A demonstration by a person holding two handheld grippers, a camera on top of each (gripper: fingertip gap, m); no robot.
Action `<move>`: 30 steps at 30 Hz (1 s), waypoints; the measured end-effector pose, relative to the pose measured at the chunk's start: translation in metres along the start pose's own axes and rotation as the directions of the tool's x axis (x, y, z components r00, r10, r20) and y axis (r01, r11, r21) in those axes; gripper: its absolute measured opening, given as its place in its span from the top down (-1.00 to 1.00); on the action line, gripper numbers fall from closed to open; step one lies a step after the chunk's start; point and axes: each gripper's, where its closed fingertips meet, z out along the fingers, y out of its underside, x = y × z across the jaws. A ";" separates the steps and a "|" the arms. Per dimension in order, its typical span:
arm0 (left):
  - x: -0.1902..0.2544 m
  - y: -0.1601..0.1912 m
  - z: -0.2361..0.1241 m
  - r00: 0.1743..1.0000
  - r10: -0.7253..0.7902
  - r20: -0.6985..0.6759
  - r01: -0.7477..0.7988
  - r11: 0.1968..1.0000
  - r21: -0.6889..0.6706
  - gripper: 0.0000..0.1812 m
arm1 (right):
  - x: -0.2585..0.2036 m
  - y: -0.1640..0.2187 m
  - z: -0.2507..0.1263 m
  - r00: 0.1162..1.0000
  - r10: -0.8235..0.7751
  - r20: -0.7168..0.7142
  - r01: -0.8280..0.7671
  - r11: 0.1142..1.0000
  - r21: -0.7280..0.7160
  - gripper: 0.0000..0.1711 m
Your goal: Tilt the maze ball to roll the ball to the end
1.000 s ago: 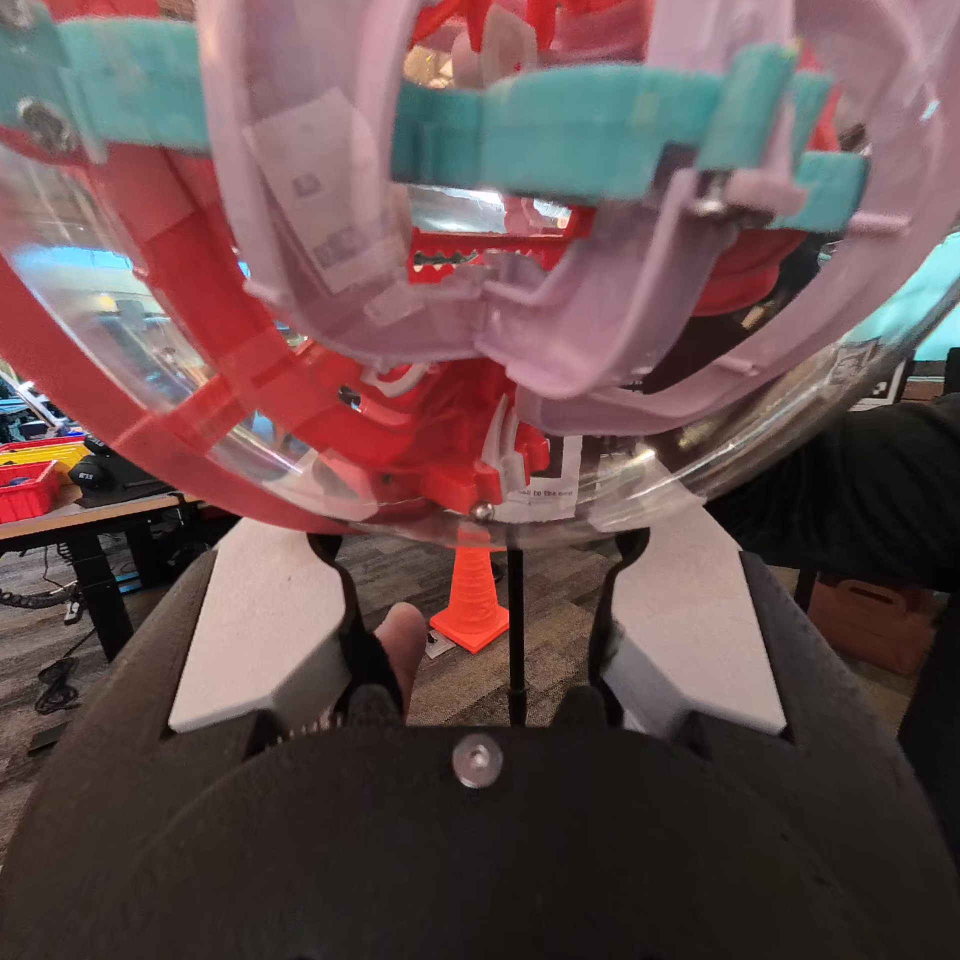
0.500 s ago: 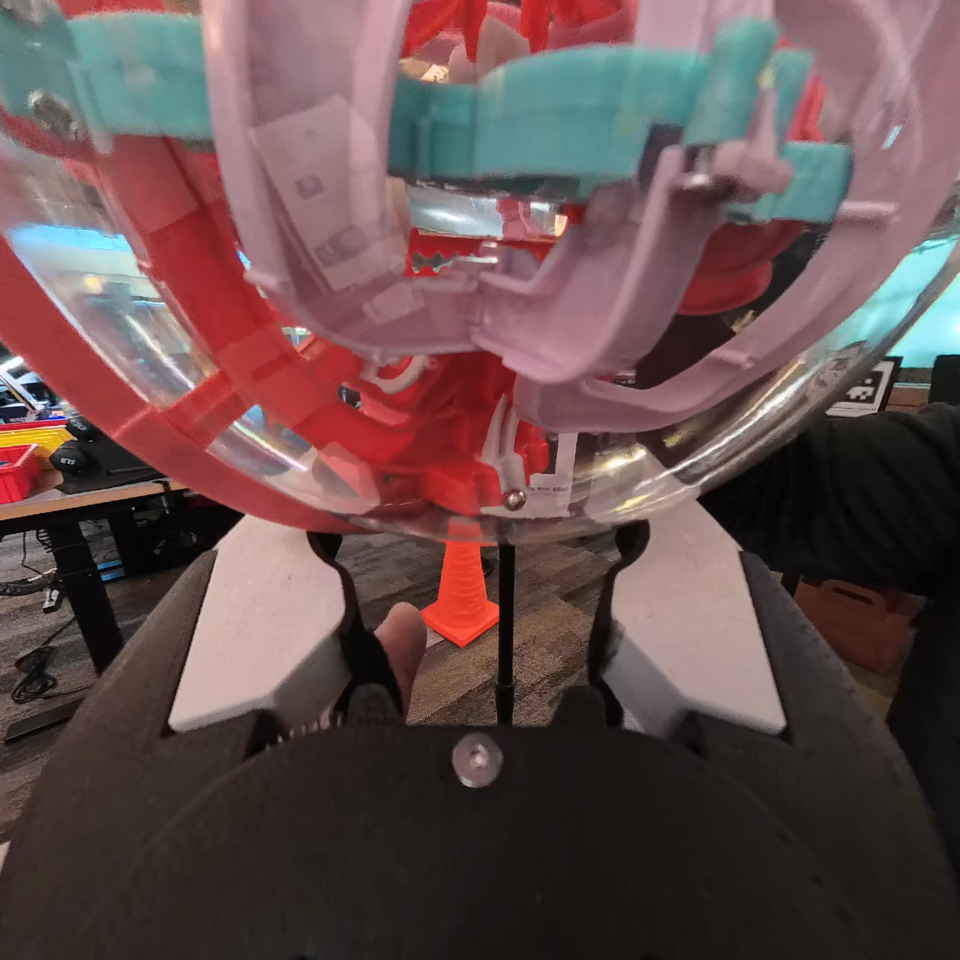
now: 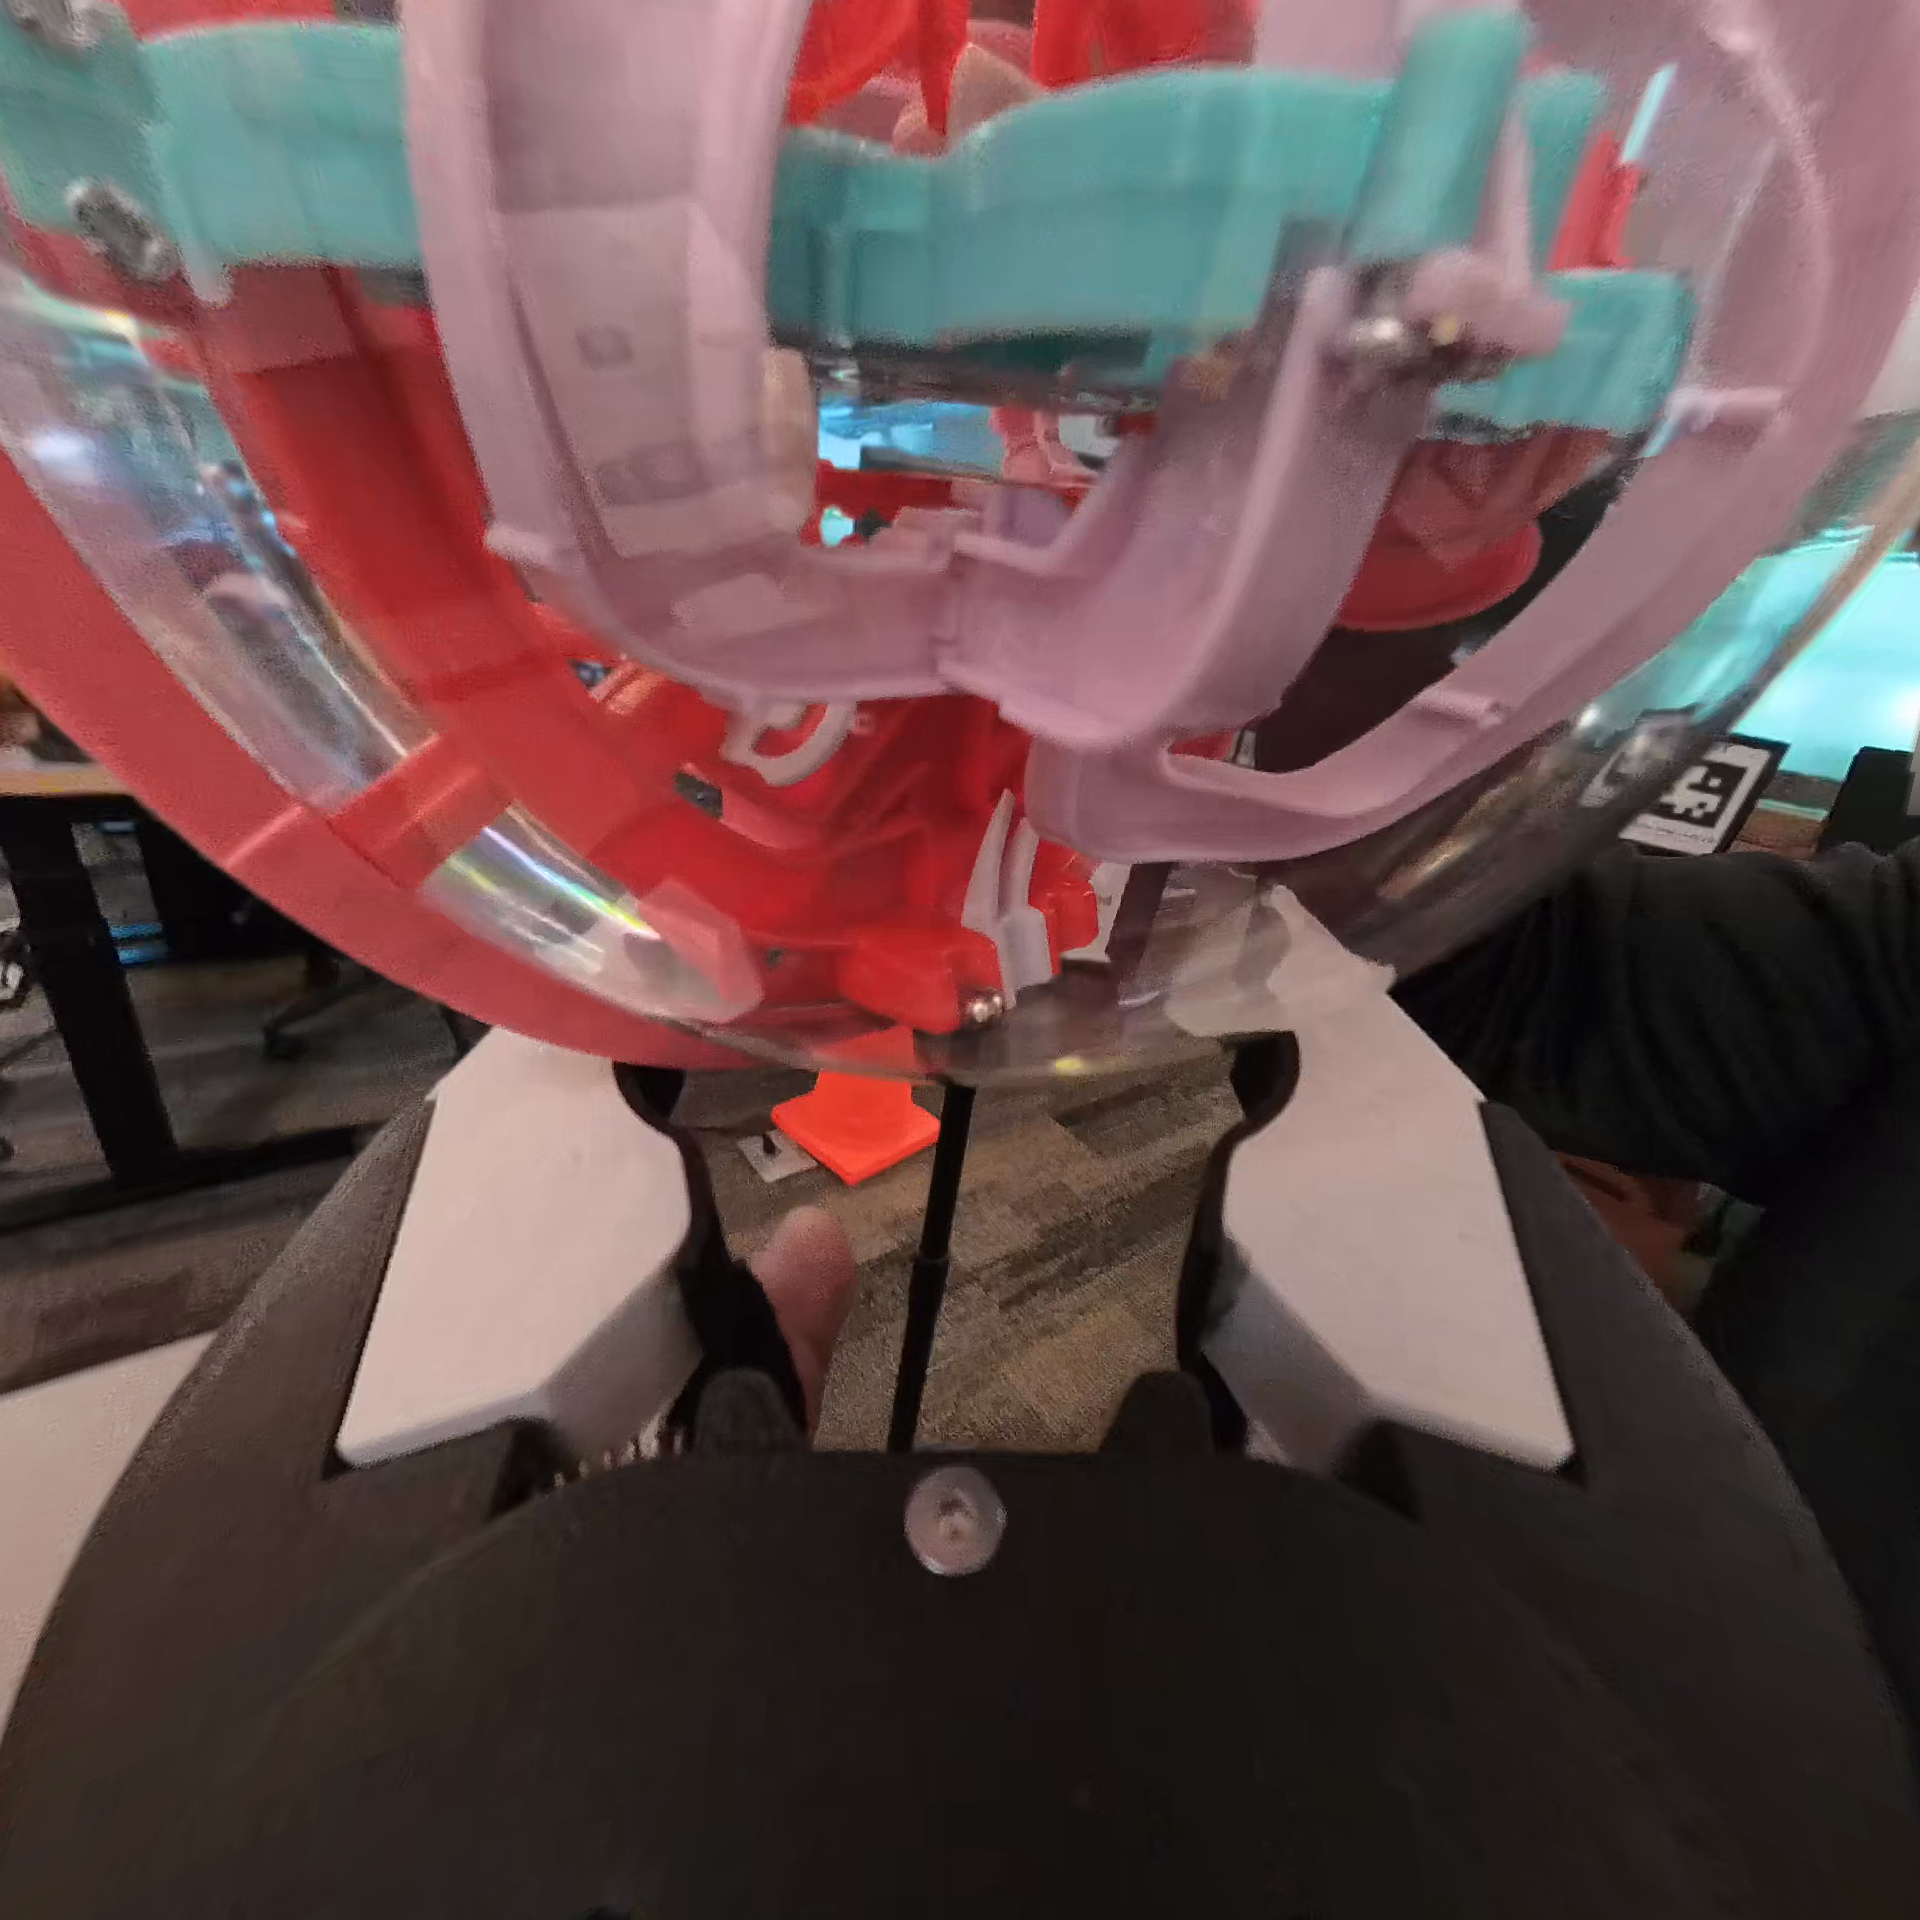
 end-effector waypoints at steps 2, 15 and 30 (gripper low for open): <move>-0.004 0.015 -0.007 0.999 -0.040 0.014 0.040 0.999 -0.014 -0.18 | -0.004 0.013 0.009 0.999 0.044 0.030 -0.045 0.999 0.023 -0.23; -0.037 0.159 -0.088 0.934 -0.256 0.250 0.290 0.951 -0.111 -0.18 | -0.066 0.109 0.114 0.923 0.273 0.272 -0.321 0.935 0.150 -0.22; -0.069 0.286 -0.132 0.793 -0.444 0.417 0.563 0.795 -0.225 -0.19 | -0.103 0.218 0.199 0.751 0.513 0.416 -0.607 0.784 0.129 -0.23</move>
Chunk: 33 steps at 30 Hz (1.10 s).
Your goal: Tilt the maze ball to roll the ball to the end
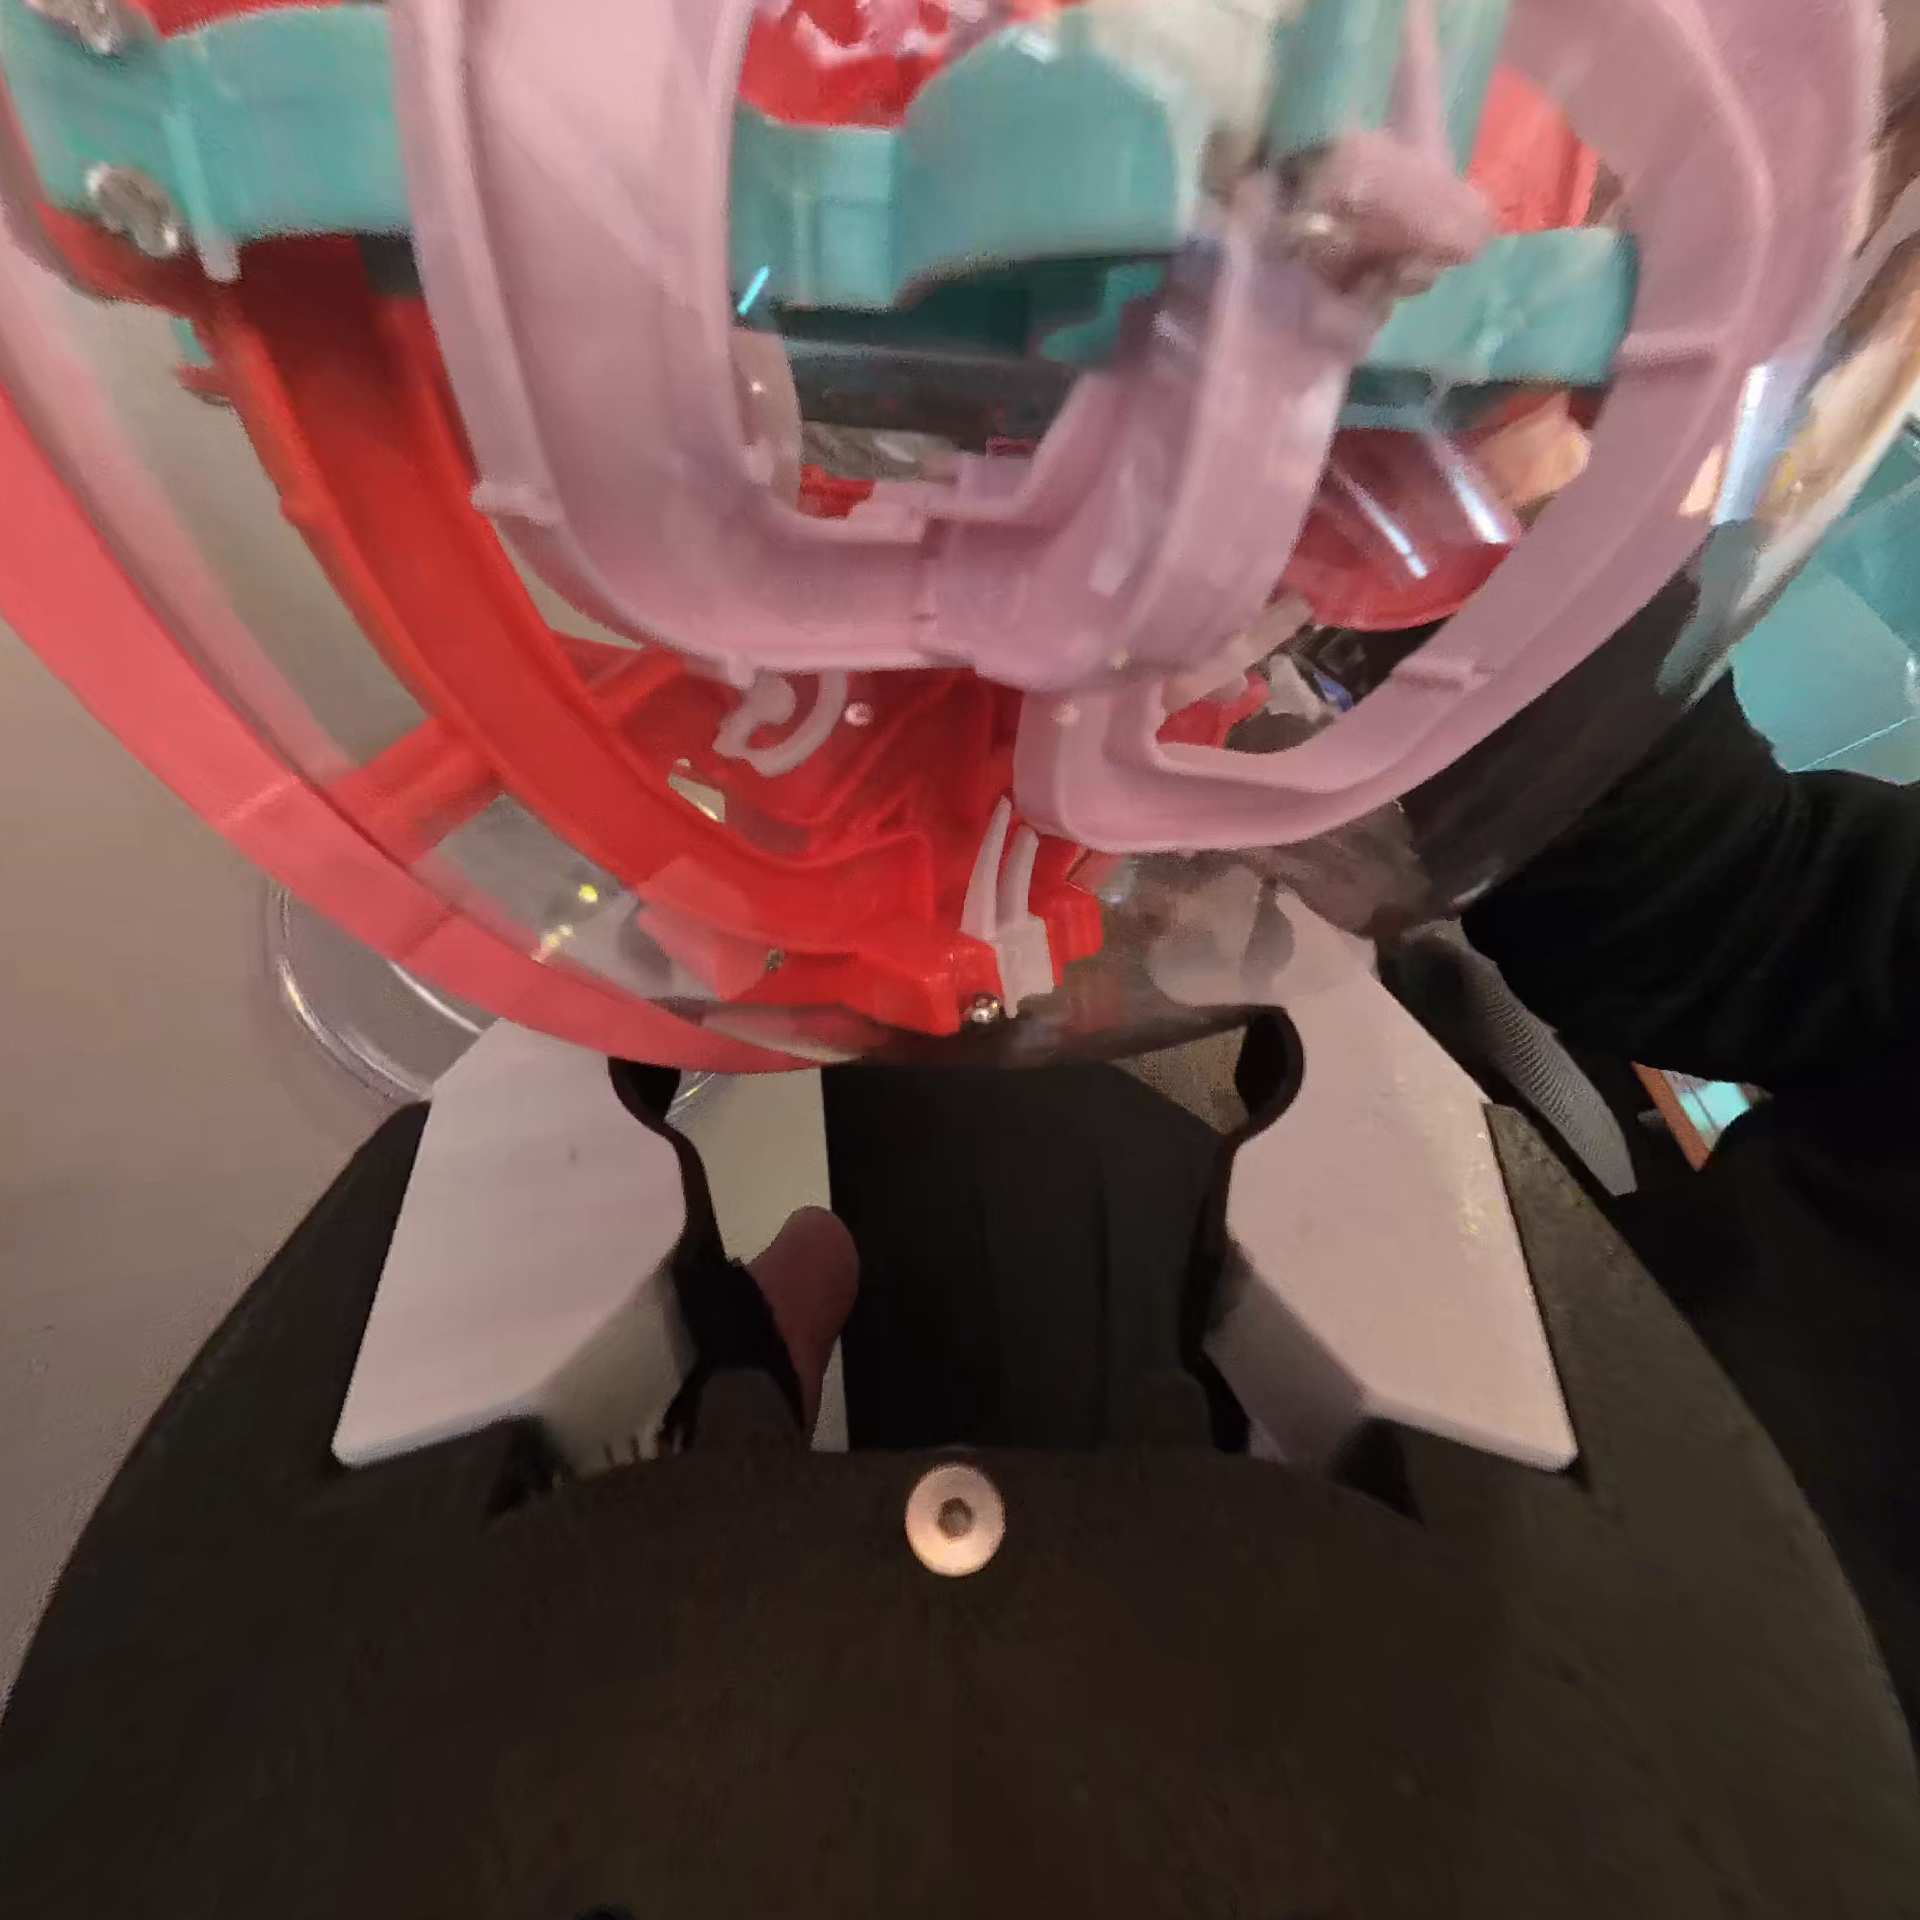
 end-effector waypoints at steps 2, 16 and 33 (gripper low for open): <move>-0.005 0.005 0.003 1.000 -0.017 -0.003 0.017 1.000 -0.021 -0.20 | 0.005 0.007 0.001 1.000 0.022 -0.002 -0.022 1.000 -0.001 -0.23; -0.029 0.041 0.018 0.991 -0.114 0.064 0.124 0.974 -0.190 -0.27 | 0.029 0.055 0.008 0.979 0.202 0.010 -0.202 0.979 -0.005 -0.24; -0.023 0.050 -0.003 0.995 -0.049 0.091 0.073 0.955 -0.288 -0.31 | 0.032 0.064 0.011 0.959 0.282 0.034 -0.282 0.959 -0.015 -0.23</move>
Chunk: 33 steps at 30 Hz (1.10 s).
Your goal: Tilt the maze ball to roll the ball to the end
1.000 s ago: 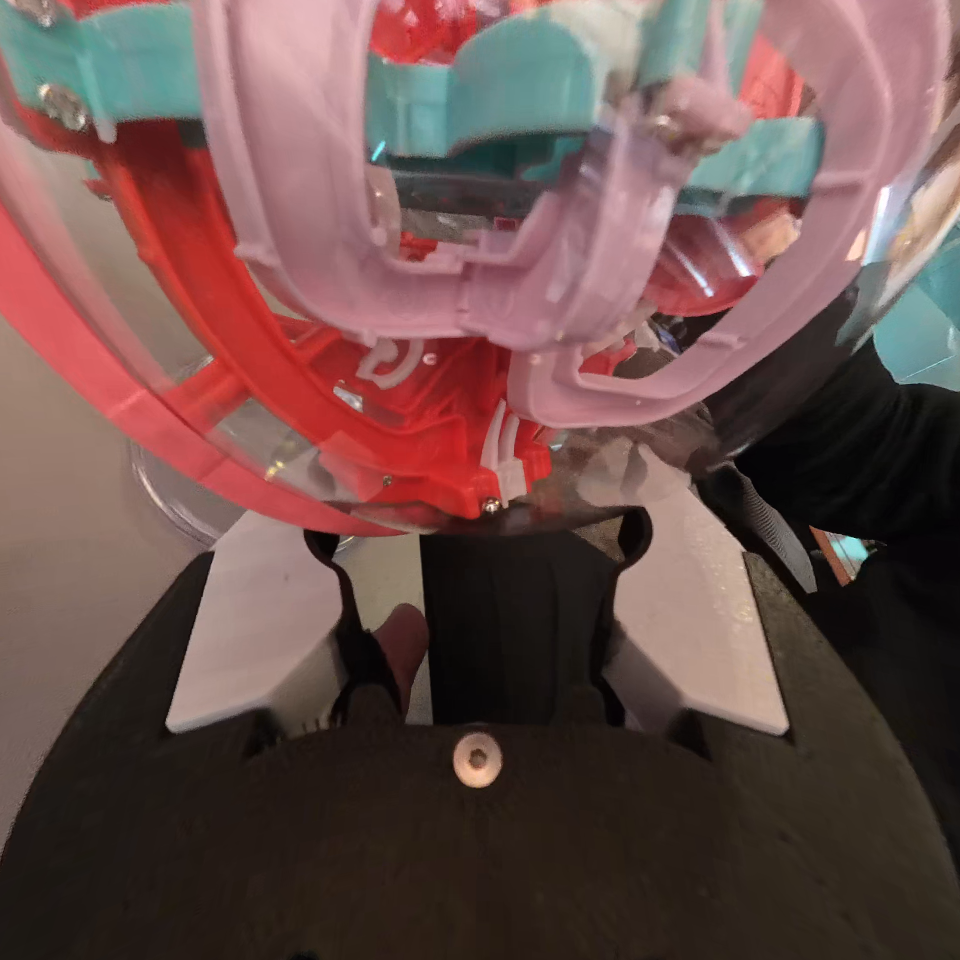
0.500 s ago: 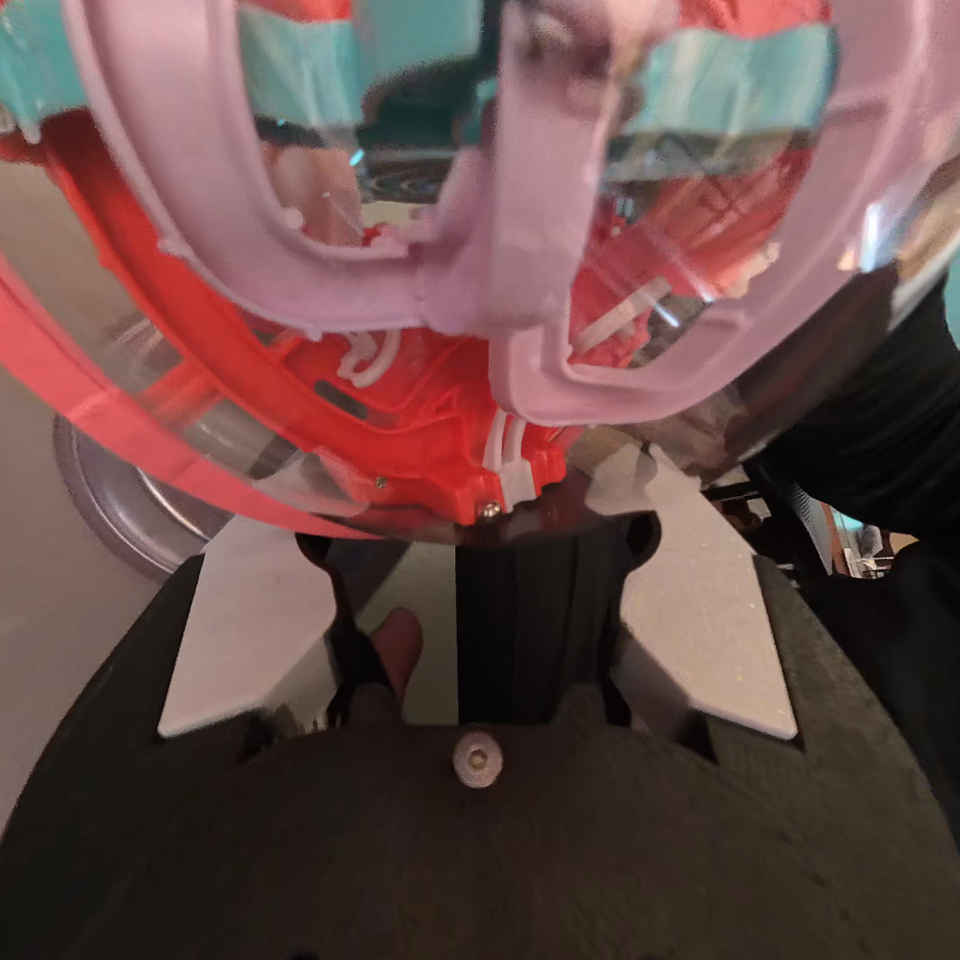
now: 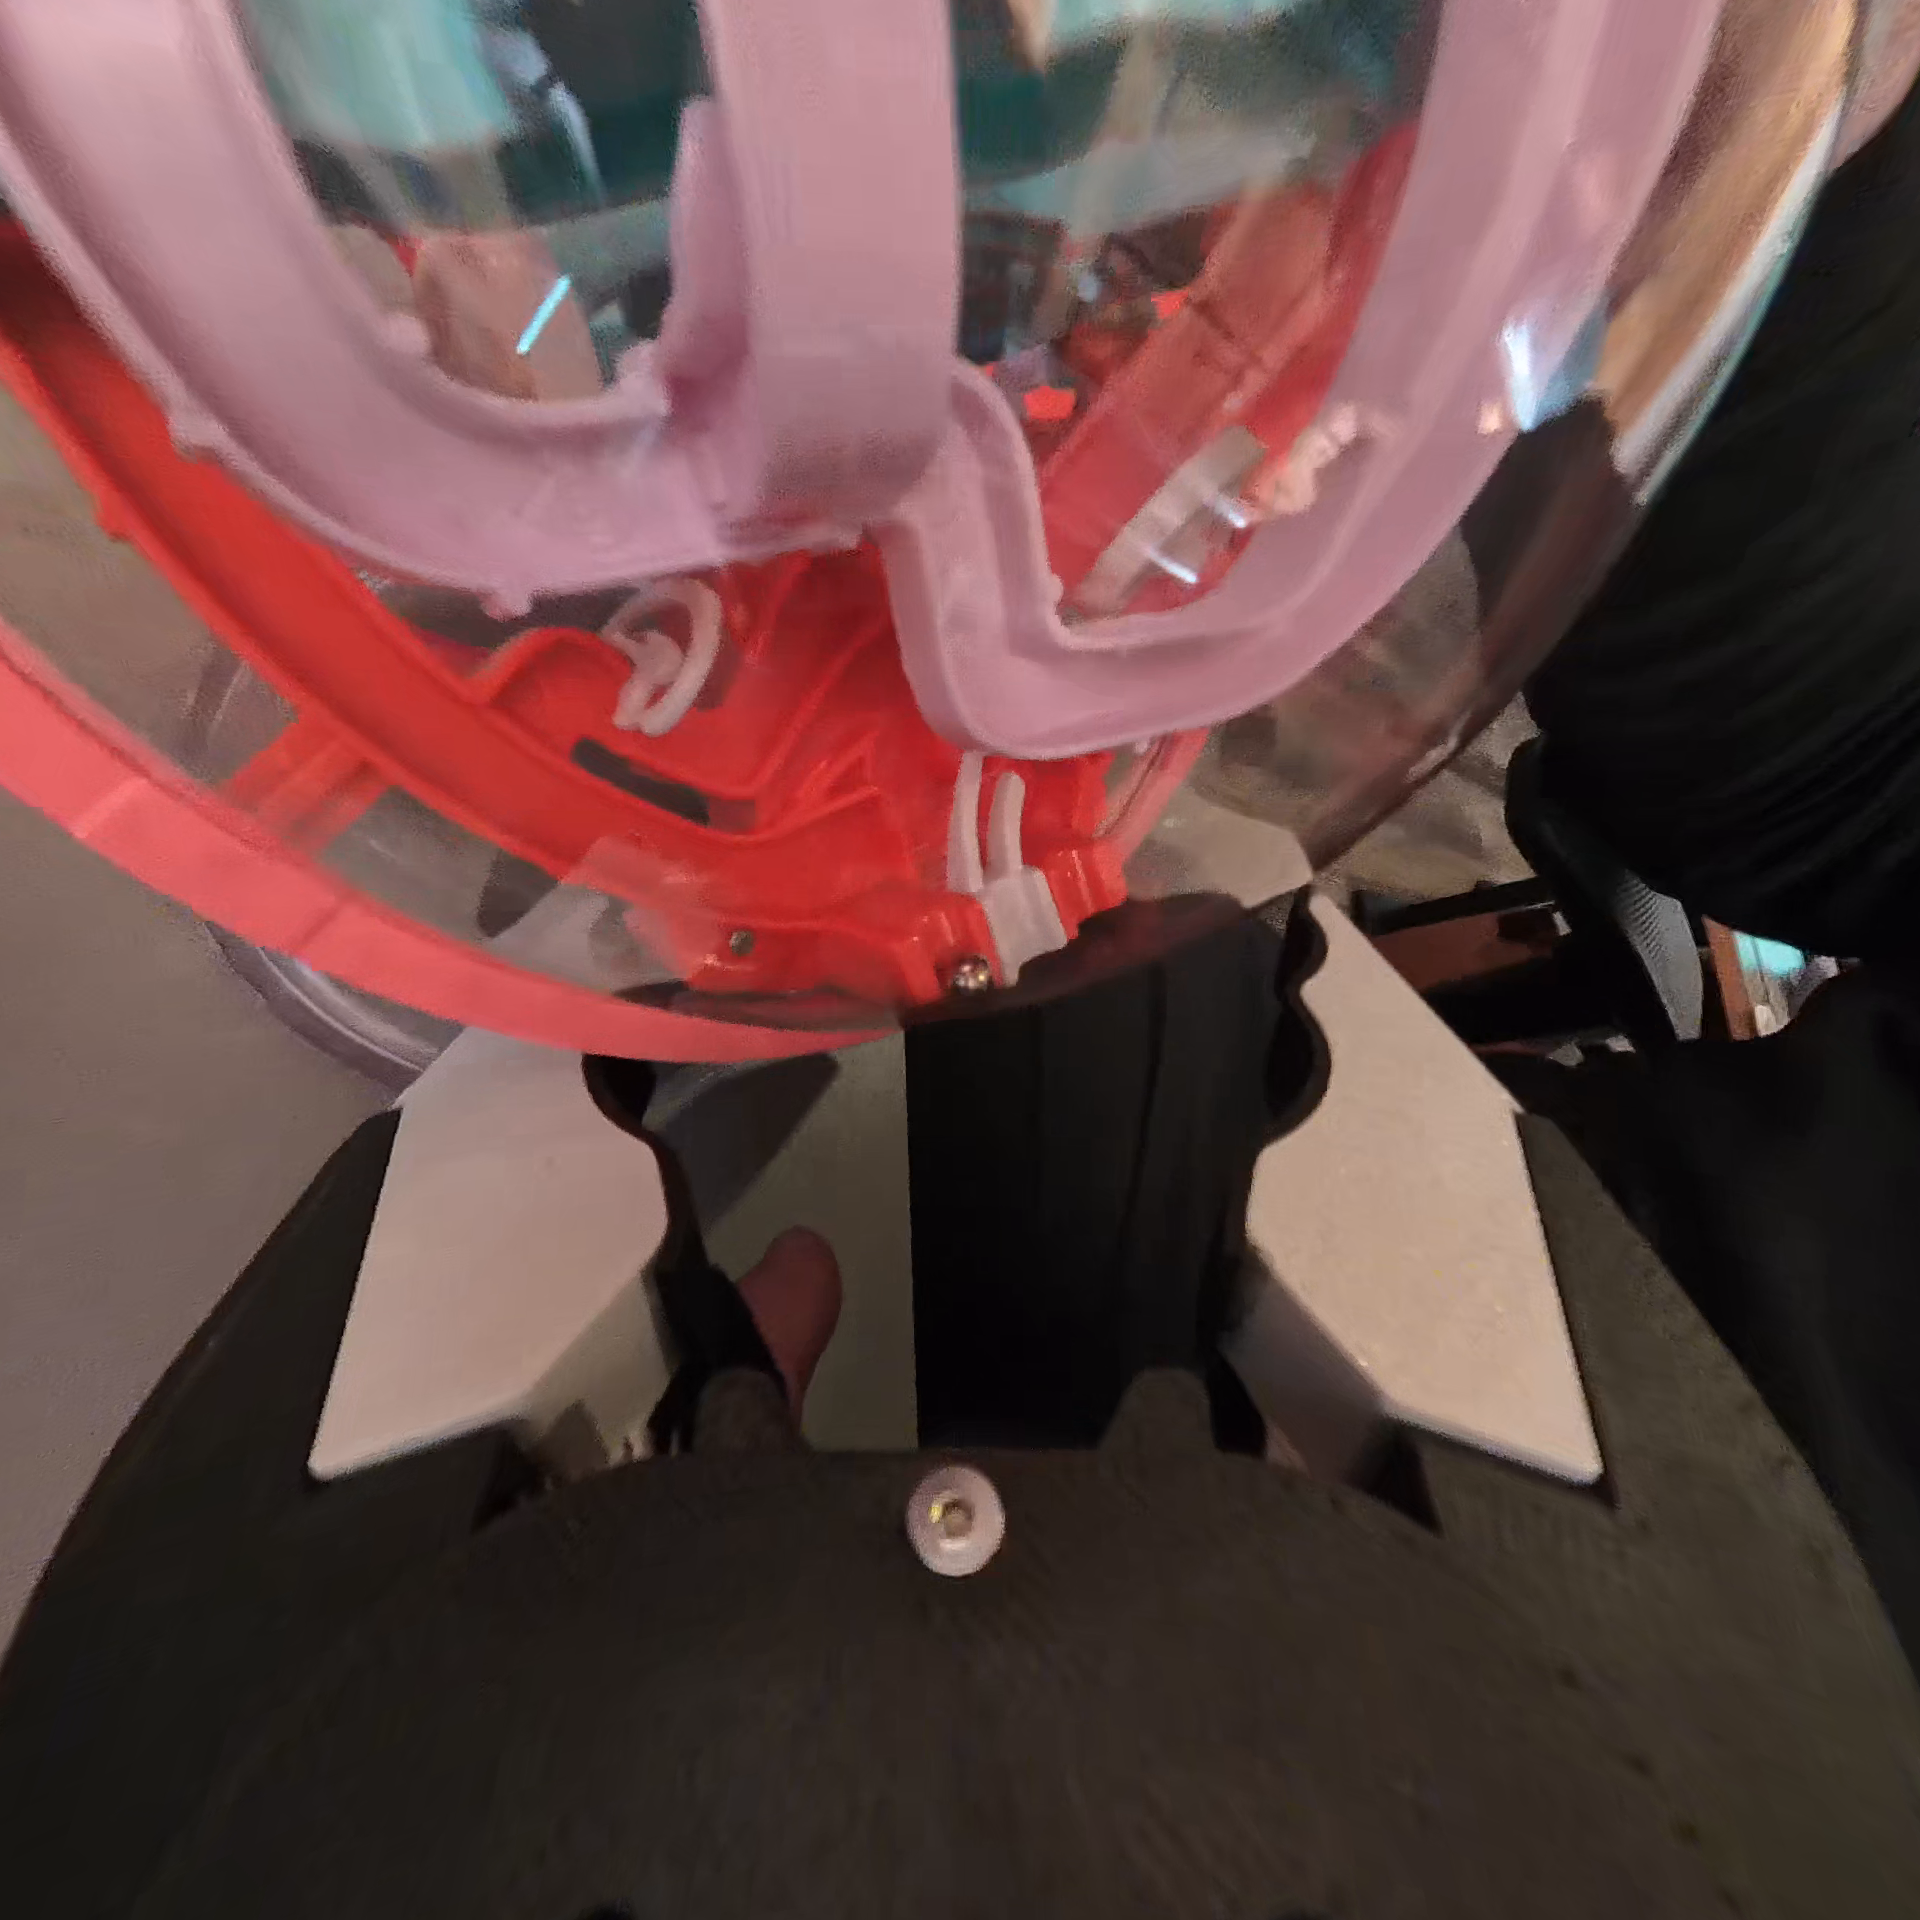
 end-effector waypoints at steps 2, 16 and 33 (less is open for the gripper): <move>0.001 0.000 -0.001 1.000 -0.013 -0.015 0.013 1.000 0.004 -0.27 | 0.000 0.000 0.001 1.000 0.008 0.003 -0.008 1.000 0.001 -0.22; 0.001 0.013 -0.033 1.000 -0.014 -0.007 0.013 1.000 -0.002 -0.20 | -0.010 0.000 0.011 1.000 -0.008 0.022 0.009 0.999 -0.039 -0.14; -0.018 0.019 -0.047 0.998 0.009 0.063 -0.010 1.000 0.025 -0.15 | -0.018 0.003 0.024 1.000 -0.005 0.016 0.006 0.997 -0.075 -0.17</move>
